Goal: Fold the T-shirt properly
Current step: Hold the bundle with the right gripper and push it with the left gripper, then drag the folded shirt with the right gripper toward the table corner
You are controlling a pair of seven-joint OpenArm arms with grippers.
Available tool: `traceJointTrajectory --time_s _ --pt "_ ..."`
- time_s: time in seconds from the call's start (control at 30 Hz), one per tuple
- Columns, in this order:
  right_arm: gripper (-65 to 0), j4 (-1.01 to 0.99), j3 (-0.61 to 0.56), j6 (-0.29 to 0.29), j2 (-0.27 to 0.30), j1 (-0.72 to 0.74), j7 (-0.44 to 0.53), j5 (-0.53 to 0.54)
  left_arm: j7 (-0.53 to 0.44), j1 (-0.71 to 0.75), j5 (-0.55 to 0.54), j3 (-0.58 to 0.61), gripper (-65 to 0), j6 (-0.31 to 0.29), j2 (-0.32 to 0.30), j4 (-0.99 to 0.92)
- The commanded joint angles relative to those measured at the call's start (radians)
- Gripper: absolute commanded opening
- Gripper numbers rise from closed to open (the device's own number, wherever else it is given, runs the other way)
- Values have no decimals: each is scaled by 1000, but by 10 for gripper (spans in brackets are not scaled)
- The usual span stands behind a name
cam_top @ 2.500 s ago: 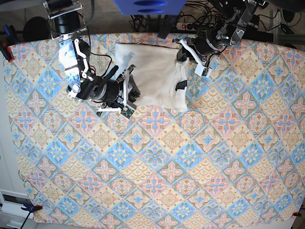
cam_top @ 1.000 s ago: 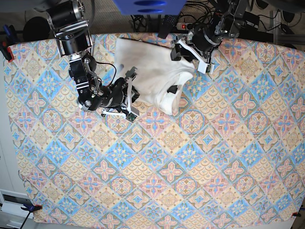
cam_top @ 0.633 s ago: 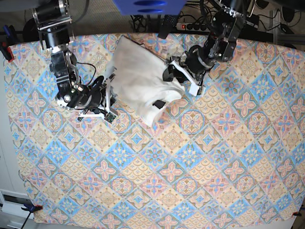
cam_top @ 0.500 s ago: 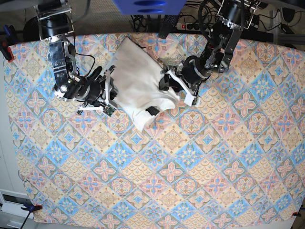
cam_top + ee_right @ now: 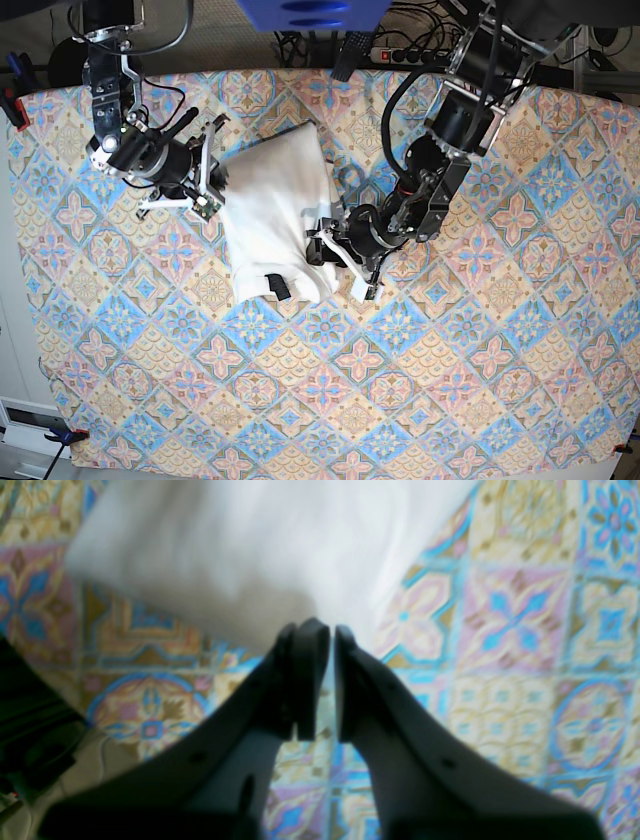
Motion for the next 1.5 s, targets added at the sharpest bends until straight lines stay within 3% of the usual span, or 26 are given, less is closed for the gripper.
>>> traceJointTrajectory --time_s 0.0,0.13,0.23,0.37,0.6,0.87,1.07,1.2,1.3,1.47 --pt "-595 19 -7 3 0 -6 15 7 -15 -27 8 -2 -352 17 1 -8" --pt "-595 19 -128 3 0 19 20 50 -21 -28 -2 -8 -352 17 -5 42" --pt "-595 19 -214 3 -3 76 20 98 -21 36 -6 -38 -352 17 -57 156" --pt "-596 1 -246 3 -61 140 20 96 9 189 -6 -211 -352 42 -106 374" --pt "-597 -203 -306 3 -190 281 23 93 148 426 -4 -565 -352 42 -115 668" --pt "-598 -559 -300 3 -348 493 32 93 181 650 -4 -708 -352 42 -115 929" --pt "-599 -798 -298 3 -351 556 144 93 181 730 -4 -713 -352 42 -115 992" --pt "-599 -893 -298 -75 -348 551 198 93 181 734 -4 -714 -352 42 -115 992" --pt "-599 -921 -272 -77 -297 551 204 93 181 734 -4 -714 -352 42 -115 992" --pt "-599 -921 -112 -77 -222 518 205 92 181 730 -4 -713 -352 42 -115 992"
